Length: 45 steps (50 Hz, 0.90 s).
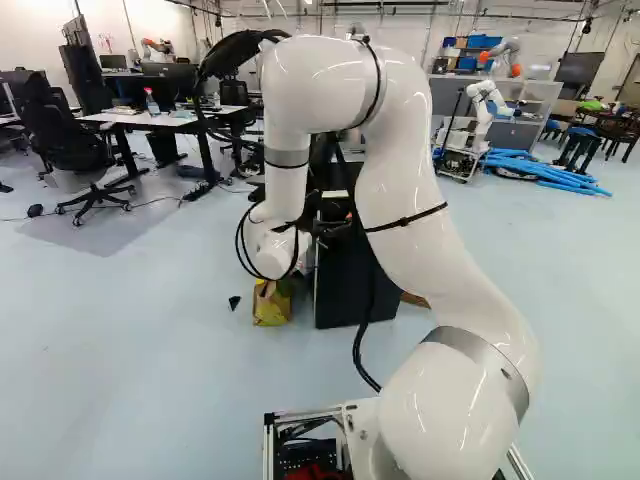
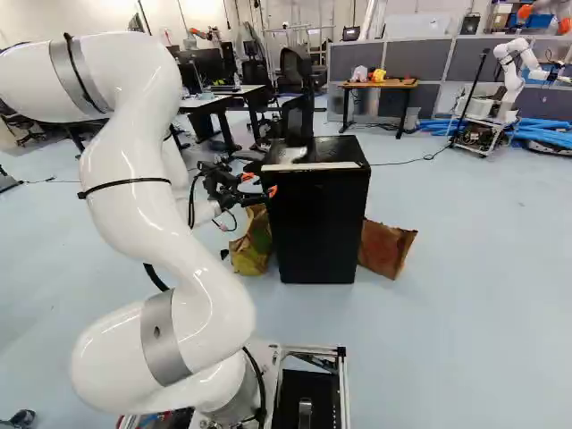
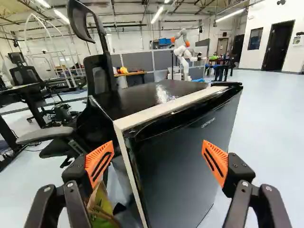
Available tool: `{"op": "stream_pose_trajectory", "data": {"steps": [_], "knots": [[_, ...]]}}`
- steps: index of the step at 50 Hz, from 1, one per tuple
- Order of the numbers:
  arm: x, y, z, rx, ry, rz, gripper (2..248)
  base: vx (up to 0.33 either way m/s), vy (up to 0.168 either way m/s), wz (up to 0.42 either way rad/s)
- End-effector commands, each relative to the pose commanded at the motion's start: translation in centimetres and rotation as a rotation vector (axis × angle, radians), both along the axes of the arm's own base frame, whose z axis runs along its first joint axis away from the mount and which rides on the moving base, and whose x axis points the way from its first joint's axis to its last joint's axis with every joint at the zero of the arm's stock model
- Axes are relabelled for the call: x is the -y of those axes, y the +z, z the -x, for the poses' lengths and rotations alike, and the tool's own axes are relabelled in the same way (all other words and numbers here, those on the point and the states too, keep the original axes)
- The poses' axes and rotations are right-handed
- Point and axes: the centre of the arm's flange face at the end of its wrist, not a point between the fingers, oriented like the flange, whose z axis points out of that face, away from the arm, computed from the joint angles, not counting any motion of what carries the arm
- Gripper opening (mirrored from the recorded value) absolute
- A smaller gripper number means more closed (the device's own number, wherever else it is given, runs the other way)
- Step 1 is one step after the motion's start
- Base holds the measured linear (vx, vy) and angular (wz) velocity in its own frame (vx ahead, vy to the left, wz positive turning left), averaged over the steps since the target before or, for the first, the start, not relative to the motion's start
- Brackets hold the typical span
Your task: Grab a drink from the fridge
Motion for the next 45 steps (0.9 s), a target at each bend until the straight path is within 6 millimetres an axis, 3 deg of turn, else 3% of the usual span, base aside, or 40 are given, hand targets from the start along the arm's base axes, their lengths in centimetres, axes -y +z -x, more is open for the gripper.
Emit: {"op": "stream_pose_trajectory", "data": {"steps": [45], "knots": [[-0.2, -0.7, -1.7, -0.026, -0.028, -0.047, 247, 0.000, 0.000, 0.000]]}}
